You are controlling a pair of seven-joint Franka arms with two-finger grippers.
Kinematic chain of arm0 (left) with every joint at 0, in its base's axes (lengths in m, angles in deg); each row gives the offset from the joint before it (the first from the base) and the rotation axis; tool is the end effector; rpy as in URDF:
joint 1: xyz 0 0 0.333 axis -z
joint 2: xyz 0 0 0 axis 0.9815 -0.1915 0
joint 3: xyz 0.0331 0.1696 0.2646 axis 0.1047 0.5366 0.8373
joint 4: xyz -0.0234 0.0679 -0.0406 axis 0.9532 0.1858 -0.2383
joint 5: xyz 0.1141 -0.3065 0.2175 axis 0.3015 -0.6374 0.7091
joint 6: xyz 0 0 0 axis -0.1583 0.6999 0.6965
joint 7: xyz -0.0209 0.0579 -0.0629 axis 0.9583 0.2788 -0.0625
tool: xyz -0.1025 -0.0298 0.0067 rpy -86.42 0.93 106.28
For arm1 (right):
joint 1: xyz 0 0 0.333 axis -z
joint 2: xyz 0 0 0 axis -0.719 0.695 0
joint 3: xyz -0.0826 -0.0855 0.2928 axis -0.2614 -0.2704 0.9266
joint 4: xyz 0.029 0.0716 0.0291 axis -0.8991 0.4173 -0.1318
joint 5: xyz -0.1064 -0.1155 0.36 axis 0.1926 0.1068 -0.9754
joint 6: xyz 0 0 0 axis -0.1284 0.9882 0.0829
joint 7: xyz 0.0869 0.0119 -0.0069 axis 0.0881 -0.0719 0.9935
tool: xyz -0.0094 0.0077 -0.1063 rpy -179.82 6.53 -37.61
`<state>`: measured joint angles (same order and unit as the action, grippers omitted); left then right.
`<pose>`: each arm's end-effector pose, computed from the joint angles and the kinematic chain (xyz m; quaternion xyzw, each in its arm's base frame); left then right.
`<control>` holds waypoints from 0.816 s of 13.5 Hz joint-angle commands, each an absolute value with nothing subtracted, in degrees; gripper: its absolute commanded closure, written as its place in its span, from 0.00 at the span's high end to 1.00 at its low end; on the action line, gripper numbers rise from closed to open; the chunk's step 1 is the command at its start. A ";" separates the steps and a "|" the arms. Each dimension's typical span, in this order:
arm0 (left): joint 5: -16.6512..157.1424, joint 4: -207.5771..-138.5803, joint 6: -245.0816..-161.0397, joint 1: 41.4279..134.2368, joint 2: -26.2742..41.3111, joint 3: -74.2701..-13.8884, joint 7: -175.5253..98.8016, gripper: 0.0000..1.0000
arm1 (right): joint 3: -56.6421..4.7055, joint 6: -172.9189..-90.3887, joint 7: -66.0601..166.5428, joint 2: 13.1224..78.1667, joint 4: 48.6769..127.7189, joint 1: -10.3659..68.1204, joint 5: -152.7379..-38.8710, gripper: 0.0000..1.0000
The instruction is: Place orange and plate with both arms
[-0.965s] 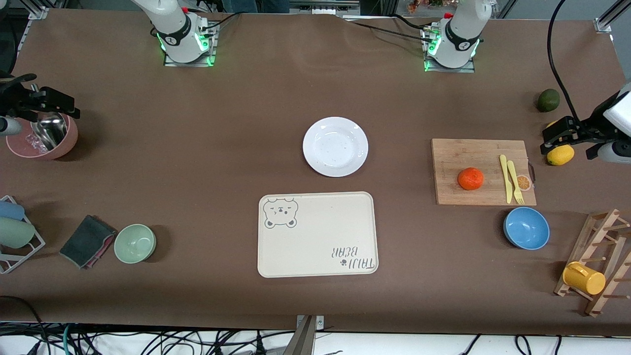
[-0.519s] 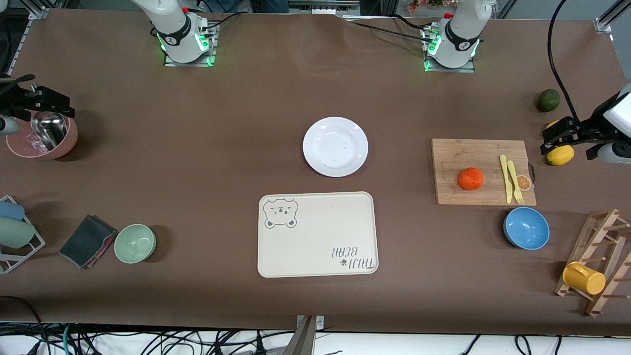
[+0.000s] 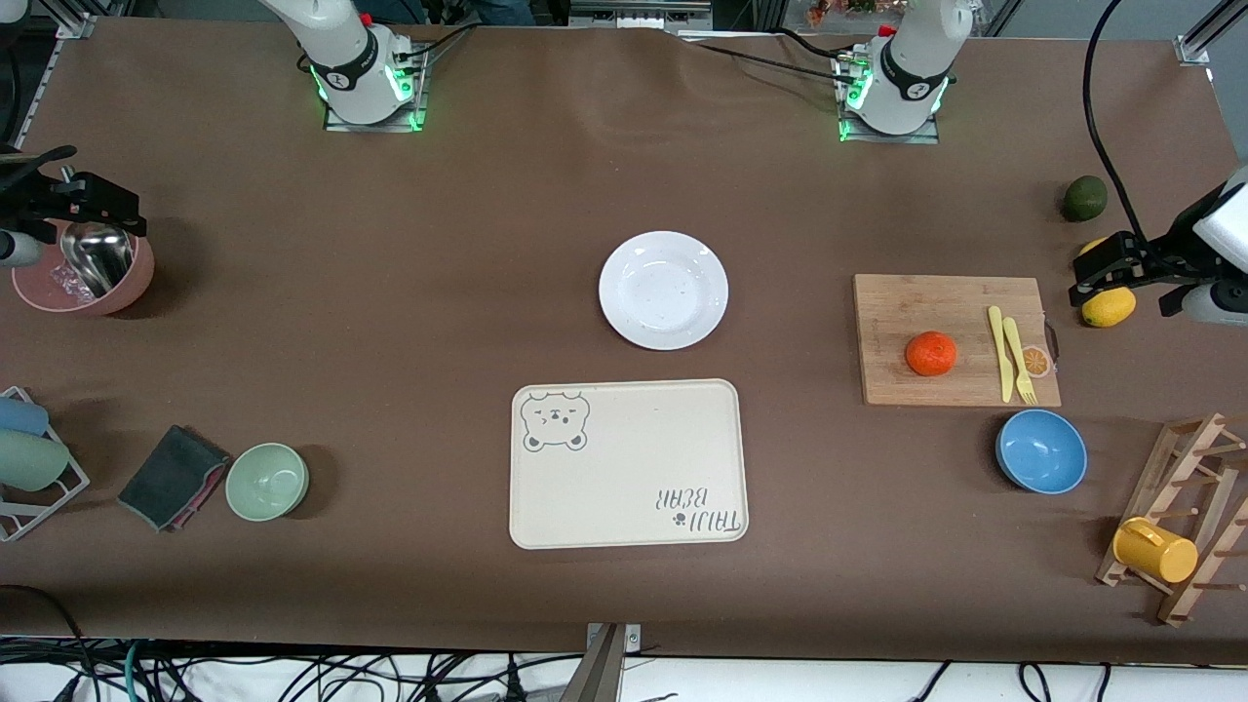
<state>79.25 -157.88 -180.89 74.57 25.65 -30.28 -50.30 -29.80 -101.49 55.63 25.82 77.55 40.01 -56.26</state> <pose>0.6027 0.0027 0.6037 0.9985 -0.0479 0.0257 0.0036 0.5631 -0.0349 0.5973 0.9961 0.0611 -0.0605 0.0210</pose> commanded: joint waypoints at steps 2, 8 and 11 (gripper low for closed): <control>78.97 -156.25 -180.12 74.48 24.70 -30.32 -51.58 1.00 | -29.75 -100.85 55.41 25.96 76.45 40.26 -58.24 1.00; 79.06 -156.34 -180.12 74.65 24.70 -30.32 -51.32 1.00 | -29.92 -100.76 55.40 25.96 76.54 40.44 -59.05 1.00; 79.06 -156.34 -180.03 74.48 24.70 -30.32 -51.49 1.00 | -29.92 -100.93 55.40 25.96 76.54 40.44 -58.96 1.00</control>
<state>79.25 -157.88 -180.89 74.63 25.31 -30.30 -50.36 -29.83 -101.47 55.54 25.85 77.55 40.11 -58.05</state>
